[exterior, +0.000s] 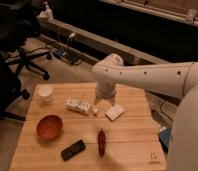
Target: Wipe the white sponge on the table
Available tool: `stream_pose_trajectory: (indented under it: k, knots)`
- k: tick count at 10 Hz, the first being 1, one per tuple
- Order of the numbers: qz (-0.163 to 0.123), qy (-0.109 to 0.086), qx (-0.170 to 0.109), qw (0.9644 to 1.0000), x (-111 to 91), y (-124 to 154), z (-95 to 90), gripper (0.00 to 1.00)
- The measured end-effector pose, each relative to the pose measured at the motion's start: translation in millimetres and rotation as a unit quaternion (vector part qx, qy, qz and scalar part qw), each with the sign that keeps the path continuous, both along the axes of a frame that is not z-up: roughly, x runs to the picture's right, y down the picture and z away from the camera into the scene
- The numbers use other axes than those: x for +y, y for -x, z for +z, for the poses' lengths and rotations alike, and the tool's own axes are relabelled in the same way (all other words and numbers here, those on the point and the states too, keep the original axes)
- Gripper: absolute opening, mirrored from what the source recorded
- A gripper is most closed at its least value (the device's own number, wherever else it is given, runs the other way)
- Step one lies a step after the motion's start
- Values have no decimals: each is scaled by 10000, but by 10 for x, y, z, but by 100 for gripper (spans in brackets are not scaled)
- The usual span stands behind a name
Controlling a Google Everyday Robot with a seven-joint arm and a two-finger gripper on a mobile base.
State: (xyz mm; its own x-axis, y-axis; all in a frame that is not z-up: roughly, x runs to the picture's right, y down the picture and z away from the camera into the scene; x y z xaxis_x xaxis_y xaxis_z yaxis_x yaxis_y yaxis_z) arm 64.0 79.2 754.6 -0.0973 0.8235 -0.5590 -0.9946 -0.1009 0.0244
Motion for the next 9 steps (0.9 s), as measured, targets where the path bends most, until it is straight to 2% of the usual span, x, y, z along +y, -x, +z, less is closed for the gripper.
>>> stream_pose_trajectory:
  k: [3,5,7,9]
  knots:
    - [591,-171,-71,9981,126,-514,211,65]
    - [1017,-221,-206,9944,257,-729,406,65]
    - [1137,-162,-194,9932,336,-852,545,65]
    - [880,-69,21,9961,269,-907,619,65]
